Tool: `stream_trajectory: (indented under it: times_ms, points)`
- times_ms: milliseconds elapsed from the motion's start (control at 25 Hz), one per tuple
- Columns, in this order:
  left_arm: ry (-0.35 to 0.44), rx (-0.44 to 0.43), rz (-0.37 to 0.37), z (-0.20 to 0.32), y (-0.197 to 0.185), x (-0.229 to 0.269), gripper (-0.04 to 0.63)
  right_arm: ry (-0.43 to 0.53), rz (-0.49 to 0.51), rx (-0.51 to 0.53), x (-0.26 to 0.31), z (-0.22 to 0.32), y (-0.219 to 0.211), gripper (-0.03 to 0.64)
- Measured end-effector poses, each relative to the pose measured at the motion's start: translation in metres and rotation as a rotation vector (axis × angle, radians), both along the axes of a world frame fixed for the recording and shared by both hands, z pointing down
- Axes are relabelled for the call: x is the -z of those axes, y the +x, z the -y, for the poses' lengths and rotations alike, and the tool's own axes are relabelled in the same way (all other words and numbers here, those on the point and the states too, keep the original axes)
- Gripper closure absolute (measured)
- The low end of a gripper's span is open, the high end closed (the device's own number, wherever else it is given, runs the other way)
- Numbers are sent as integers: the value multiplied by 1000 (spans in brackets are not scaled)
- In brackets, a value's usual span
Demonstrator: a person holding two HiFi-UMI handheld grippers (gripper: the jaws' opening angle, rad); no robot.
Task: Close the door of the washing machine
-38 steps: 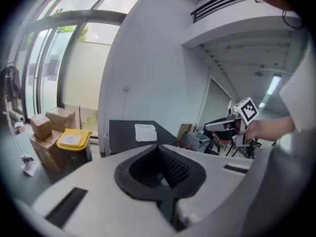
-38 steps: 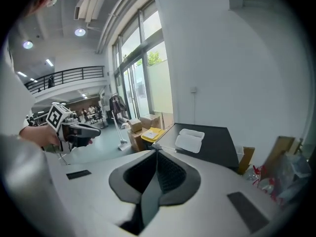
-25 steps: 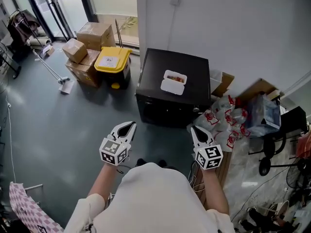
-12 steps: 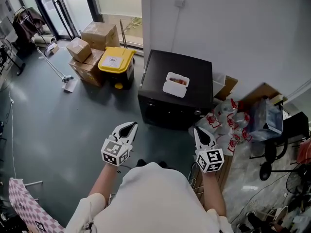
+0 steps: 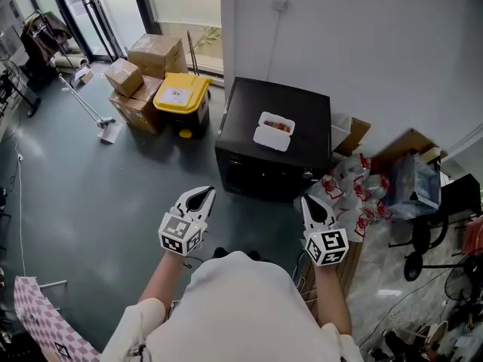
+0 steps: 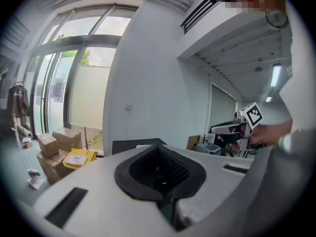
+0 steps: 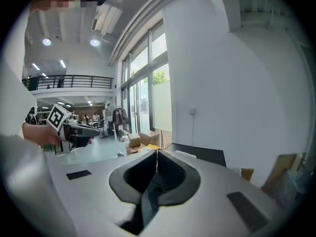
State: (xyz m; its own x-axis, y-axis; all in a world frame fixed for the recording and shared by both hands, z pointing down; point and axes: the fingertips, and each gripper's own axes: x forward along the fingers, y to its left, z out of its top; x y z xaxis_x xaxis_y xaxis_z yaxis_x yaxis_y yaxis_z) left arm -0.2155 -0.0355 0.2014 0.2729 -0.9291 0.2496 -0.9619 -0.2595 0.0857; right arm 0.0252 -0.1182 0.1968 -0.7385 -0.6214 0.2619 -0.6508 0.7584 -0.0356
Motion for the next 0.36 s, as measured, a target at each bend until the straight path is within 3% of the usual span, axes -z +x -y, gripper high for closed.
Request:
stream_trajectory:
  times_ms: [360]
  points:
    - [-1, 5, -3, 0, 1, -1, 586, 9, 1, 4, 3, 0, 2, 585]
